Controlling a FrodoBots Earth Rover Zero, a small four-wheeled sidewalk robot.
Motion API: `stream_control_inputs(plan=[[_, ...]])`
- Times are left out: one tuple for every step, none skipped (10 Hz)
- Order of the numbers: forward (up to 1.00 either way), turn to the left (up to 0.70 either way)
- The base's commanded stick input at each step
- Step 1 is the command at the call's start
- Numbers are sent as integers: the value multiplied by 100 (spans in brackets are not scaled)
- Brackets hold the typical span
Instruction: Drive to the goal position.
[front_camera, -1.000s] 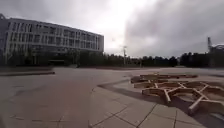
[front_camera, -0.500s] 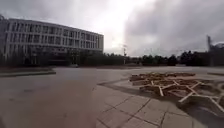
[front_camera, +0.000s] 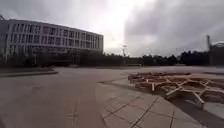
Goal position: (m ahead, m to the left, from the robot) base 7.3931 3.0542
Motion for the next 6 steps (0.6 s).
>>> stream_control_inputs(plan=[[-70, 0], [-70, 0], [-8, 0], [0, 0], [0, 0], [0, 0]])
